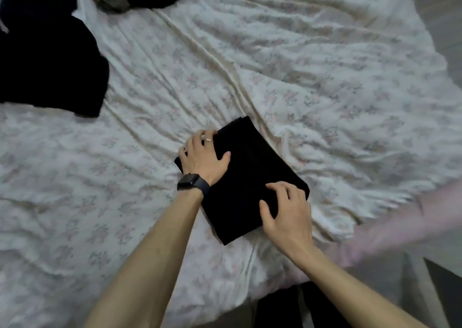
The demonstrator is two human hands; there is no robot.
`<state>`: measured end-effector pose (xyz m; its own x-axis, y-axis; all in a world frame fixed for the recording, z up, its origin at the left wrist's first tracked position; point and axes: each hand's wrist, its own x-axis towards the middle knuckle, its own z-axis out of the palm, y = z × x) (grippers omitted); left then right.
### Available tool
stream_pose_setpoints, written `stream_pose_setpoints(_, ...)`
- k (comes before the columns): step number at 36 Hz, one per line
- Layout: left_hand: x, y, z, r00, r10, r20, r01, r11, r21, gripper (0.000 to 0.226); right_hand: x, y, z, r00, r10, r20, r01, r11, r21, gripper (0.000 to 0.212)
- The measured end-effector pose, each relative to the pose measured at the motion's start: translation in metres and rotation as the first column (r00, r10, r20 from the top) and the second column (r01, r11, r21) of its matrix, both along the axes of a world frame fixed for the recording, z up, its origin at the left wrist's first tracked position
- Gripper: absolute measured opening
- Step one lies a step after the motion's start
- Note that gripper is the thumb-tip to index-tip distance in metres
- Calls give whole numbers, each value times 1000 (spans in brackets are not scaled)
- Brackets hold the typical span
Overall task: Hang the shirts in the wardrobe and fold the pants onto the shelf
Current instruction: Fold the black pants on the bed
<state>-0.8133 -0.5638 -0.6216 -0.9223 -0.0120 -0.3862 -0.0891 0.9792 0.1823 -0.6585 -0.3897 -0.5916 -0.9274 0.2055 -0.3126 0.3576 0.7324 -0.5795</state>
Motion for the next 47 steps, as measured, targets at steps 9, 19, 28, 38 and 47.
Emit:
stream_pose_setpoints(9,-58,0,-1,858,96,505,-217,958,186,83,26,-10,-15,614,-369,698,748,556,-364,50)
stream_pose_setpoints(19,-53,-16,21,729,184,659,-386,906,174,78,2,22,-11,660,-328,676,643,711,-283,37)
stream_pose_setpoints(28,24,-45,86,601,297,742,-752,525,399,52,-52,70,45,819,-295,493,477,828,-296,24)
stream_pose_setpoints(38,93,-53,192,626,391,674,-744,42,666,64,-128,99,151,972,-16,233,139,842,-522,25)
stream_pose_setpoints(47,175,-34,307,606,601,521,-624,-47,780,70,-152,94,245,950,311,26,-195,655,-730,56)
